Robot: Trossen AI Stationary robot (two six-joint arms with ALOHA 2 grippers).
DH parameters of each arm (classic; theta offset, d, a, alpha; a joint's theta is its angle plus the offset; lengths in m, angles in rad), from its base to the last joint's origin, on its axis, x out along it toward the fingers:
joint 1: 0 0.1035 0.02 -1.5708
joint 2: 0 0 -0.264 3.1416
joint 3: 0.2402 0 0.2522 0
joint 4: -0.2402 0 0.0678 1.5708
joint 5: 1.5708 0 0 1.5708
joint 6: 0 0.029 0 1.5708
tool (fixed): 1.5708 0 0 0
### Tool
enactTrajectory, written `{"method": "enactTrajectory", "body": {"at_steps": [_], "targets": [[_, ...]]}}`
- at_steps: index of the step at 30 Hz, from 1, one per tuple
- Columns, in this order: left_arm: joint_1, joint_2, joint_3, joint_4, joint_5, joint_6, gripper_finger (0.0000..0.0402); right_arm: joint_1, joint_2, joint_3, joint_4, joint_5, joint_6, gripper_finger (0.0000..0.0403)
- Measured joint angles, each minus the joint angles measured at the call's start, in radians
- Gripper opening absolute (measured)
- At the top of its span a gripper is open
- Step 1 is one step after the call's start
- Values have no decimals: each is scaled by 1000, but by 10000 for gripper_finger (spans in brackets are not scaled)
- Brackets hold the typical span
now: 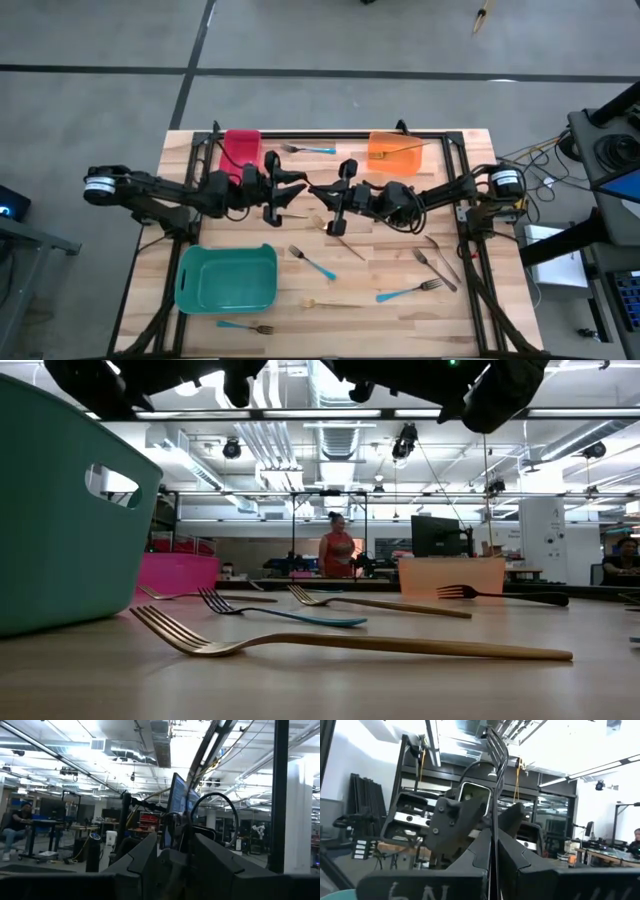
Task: Sort silverware by color (type)
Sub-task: Put the black fork into the red bin
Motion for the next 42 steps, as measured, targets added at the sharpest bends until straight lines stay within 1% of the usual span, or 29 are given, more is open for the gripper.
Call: {"method": "enactTrajectory", "body": {"at_steps": [6, 9, 12, 16, 17, 20, 23, 26, 29, 31, 34, 36, 38, 40, 42], "targets": [[0, 2, 0, 3, 0, -1, 99, 0, 38, 26, 1, 0, -1, 8], [0, 6, 0, 6, 0, -2, 86, 0, 61, 45, -2, 0, -1, 8], [0, 5, 0, 5, 0, -2, 63, -1, 72, 56, -1, 1, -1, 8], [0, 2, -1, -3, 0, -3, 15, -2, 69, 56, 1, 1, -3, 8], [0, 1, -1, -11, 1, -3, 8, -2, 66, 56, -5, 1, -10, 8], [0, -12, -11, -35, 1, -7, 9, -2, 50, 55, -54, 31, -13, 8], [0, -45, -21, -57, 1, -7, 13, -3, 43, 54, -101, 38, 0, 8], [0, -103, -27, -181, 4, -6, 10, -2, 33, 53, -158, 76, -8, 8], [0, -201, -26, -409, 9, -11, 4, -2, -34, 49, -356, 145, -1, 8], [0, -261, -12, -620, 8, -52, 1, -2, -107, 49, -555, 187, 30, 8], [0, -318, 20, -934, -28, -133, 0, -2, -236, 71, -930, 223, 131, 8], [0, -324, 49, -1088, -84, -184, 0, -4, -318, 101, -1200, 260, 224, 8], [0, -306, 72, -1194, -135, -226, 0, -11, -388, 138, -1448, 284, 332, 8], [0, -270, 96, -1226, -173, -238, 0, -21, -439, 164, -1653, 290, 451, 8], [2, -225, 125, -1227, -183, -233, 0, -26, -477, 172, -1792, 305, 538, 8]]}}
